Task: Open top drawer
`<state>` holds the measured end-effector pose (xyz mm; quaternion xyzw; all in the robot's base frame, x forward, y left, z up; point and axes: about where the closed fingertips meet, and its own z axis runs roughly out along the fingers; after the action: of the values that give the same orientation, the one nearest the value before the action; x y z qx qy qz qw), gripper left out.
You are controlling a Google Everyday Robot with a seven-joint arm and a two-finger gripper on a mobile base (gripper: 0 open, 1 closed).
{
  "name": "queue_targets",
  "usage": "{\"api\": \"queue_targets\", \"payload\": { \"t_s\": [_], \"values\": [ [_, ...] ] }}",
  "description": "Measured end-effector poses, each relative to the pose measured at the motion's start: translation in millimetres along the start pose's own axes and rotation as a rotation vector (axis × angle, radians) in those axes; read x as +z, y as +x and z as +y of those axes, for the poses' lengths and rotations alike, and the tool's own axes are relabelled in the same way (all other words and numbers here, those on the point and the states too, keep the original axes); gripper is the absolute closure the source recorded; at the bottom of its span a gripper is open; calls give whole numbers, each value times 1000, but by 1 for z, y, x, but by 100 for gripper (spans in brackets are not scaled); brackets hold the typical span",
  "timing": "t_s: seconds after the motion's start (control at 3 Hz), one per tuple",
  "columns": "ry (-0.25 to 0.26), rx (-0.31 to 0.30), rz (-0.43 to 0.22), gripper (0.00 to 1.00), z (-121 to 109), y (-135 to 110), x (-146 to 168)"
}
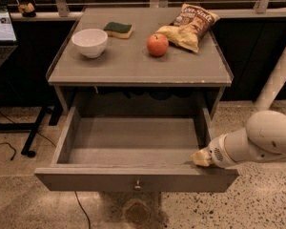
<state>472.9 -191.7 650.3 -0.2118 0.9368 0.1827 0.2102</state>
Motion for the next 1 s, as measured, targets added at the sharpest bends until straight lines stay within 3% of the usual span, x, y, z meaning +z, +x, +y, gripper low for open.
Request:
{"api": "queue_targets", "payload": {
  "t_s": [0.33, 1.0],
  "values": [
    [11, 81, -30, 81, -9, 8, -9],
    [73, 59, -115, 35, 2, -32, -64]
  ]
}}
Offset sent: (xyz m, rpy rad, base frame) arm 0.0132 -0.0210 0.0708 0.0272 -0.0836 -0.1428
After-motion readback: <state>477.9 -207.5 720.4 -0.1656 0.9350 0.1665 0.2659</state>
